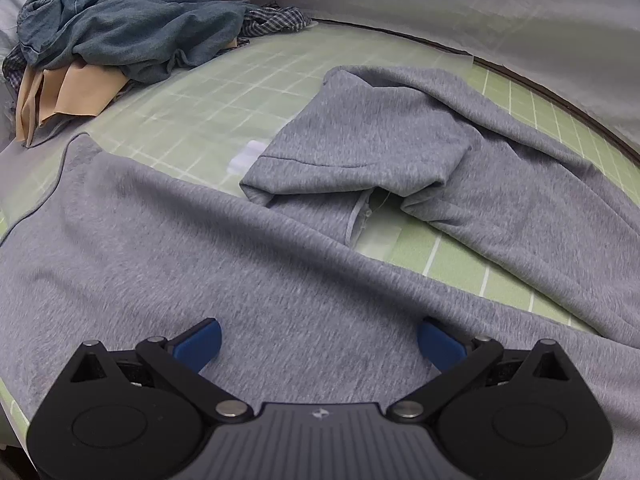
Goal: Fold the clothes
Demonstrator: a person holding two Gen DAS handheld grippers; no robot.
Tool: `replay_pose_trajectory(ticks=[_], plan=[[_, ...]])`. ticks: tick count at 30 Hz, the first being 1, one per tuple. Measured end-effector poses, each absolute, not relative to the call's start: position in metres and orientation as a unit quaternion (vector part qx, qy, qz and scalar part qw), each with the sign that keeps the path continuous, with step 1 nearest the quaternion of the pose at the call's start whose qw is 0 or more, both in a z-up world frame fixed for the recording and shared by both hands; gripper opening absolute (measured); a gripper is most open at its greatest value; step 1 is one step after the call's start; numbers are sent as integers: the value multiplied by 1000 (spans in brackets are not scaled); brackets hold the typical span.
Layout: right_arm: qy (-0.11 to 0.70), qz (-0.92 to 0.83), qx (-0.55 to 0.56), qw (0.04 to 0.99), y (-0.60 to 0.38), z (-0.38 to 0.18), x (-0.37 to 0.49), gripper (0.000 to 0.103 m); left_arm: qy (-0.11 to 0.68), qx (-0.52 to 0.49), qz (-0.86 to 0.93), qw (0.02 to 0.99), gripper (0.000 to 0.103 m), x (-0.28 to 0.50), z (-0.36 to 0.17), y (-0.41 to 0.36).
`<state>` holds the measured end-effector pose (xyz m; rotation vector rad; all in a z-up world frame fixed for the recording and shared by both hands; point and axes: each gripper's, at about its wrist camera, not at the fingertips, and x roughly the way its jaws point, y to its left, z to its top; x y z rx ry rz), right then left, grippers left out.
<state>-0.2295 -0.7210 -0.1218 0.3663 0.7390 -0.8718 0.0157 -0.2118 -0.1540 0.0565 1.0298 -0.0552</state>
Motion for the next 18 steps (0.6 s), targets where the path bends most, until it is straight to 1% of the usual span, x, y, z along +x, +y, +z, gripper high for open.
replay_pose_trajectory(ticks=[3,5,9,13,18], plan=[[353,-389,211,824,-680,-132,-235,103,491,28,-28,870,103,16,-154,-212],[372,-370,222,822,-652,-142,-234,103,494,30,-32,868,103,18,-153,-211],[401,-347,204,823,-604,-151,-234,103,508,40,-53,859,103,24,-152,-208],[399,-358,207,818,-575,-150,-247,103,516,32,-78,852,103,29,-144,-197],[390,-397,199,807,-559,-154,-250,103,501,20,-106,858,103,39,-119,-173]])
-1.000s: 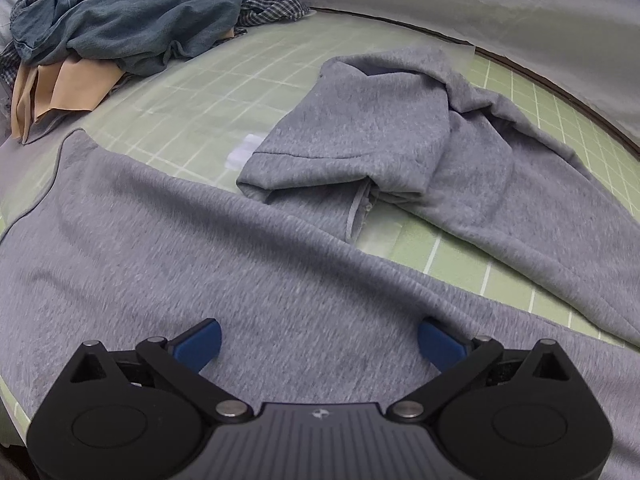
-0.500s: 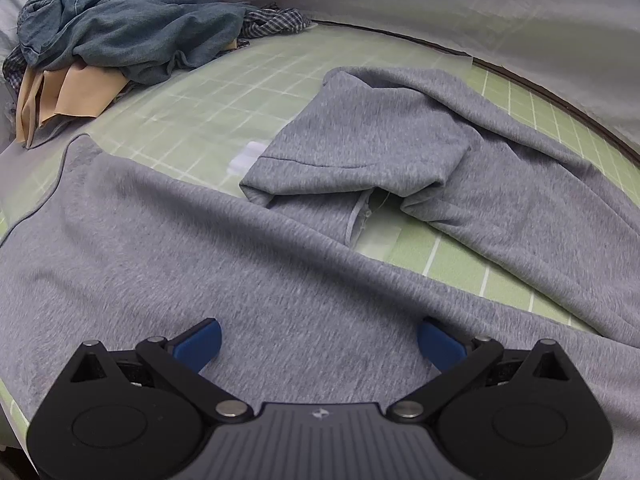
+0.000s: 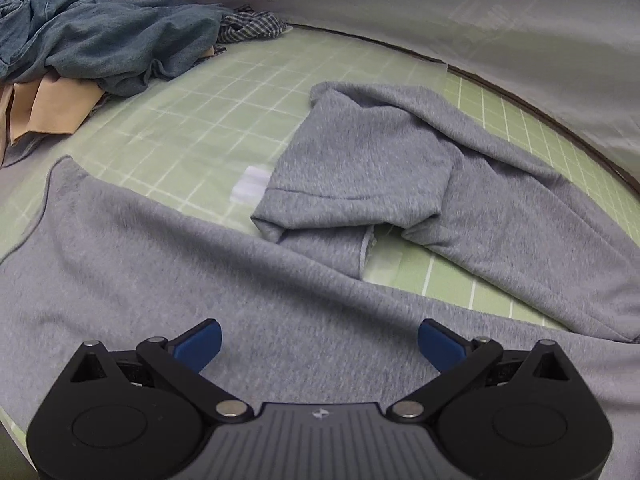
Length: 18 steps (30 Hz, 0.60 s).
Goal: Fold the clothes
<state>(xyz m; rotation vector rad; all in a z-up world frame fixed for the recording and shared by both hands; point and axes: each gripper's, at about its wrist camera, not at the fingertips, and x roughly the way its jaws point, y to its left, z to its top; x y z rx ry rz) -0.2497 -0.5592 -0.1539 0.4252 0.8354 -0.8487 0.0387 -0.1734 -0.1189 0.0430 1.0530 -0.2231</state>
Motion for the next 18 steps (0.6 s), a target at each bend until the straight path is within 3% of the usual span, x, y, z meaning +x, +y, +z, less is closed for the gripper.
replay_pose_trajectory(ticks=[10,15,18], plan=[[360,-487,235,761,-542,-154,-236,103,462,13,-129,877,101,115,-105,-142],[348,-514,243,745,-539,-155,-228,103,474,10,-161,866,93,145,-120,-152],[352,-517,250,739,-542,-154,-226,103,495,17,-167,852,83,157,-135,-162]])
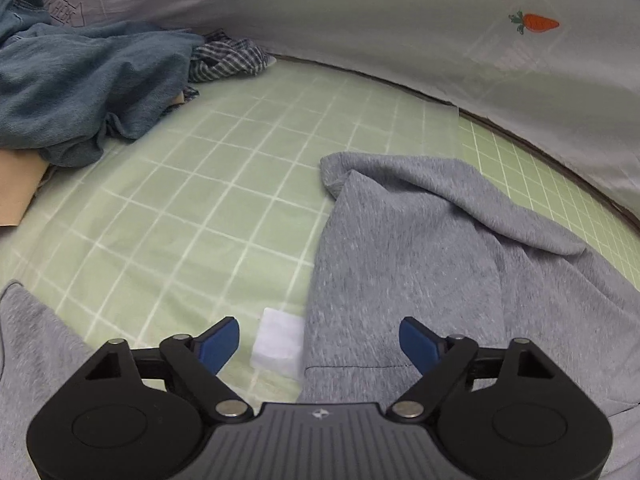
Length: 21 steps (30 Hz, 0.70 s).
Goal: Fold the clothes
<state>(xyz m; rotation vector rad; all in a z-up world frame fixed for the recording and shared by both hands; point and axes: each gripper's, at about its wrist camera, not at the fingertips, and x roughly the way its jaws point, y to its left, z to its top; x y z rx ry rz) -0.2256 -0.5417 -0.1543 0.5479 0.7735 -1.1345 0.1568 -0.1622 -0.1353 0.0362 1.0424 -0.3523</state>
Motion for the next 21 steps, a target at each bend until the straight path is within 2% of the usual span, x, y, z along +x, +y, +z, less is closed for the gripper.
replay_pose_trajectory(ticks=[3,7,9,11,14,17,19,21], plan=[[357,-516,252,737,-543,-154,-225,103,485,28,-170,858,75,155,-142,-169],[360,-516,255,734,-543,-153,-224,103,463,60,-178,866,58,151,-144,-177],[359,-516,255,735,-543,-154,-224,103,457,57,-179,869,41,152,-143,-177],[359,-516,253,736,-543,-154,-224,103,453,41,-172,874,8,156,-138,-176],[359,-512,251,739,-544,-154,-224,103,435,31,-167,884,2,159,-127,-180],[359,-504,245,746,-545,-155,-225,103,417,27,-187,889,1,161,-115,-195],[358,-500,241,751,-545,-155,-226,103,411,32,-198,889,2,162,-110,-207],[356,-497,237,755,-544,-156,-226,103,408,39,-201,890,8,162,-108,-218]])
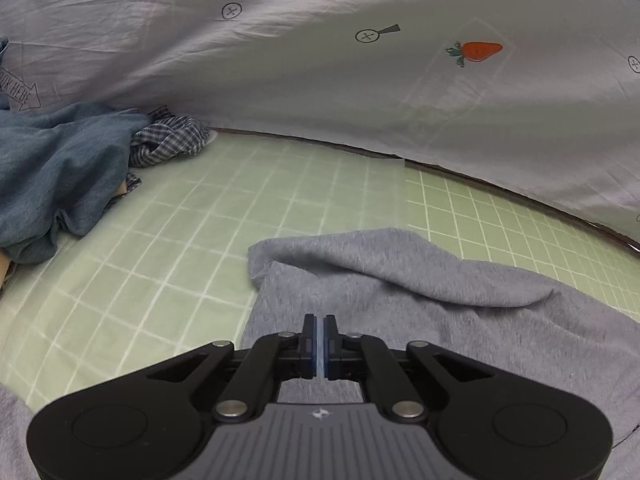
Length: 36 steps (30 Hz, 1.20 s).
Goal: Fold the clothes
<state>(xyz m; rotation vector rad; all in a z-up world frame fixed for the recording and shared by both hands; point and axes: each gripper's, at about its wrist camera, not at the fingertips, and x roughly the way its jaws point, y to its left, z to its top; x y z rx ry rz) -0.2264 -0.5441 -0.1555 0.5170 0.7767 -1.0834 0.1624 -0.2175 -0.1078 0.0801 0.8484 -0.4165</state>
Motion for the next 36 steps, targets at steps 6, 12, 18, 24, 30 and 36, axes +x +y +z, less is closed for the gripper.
replay_pose_trajectory(ticks=[6,12,18,24,30,36], plan=[[352,-489,227,765,-544,-156,-228,103,447,53,-152,880,59,170,-125,-209],[347,-491,225,766,-546,-157,-226,103,476,36,-131,869,66,162,-141,-186],[339,-500,224,765,-545,-158,-225,103,456,60,-139,877,69,154,-148,-196],[331,-503,219,768,-542,-160,-226,103,444,54,-169,878,8,165,-142,-208],[325,-504,214,771,-541,-161,-226,103,382,60,-238,891,7,155,-102,-246],[318,-504,208,776,-540,-163,-227,103,345,97,-400,844,8,100,-89,-316]])
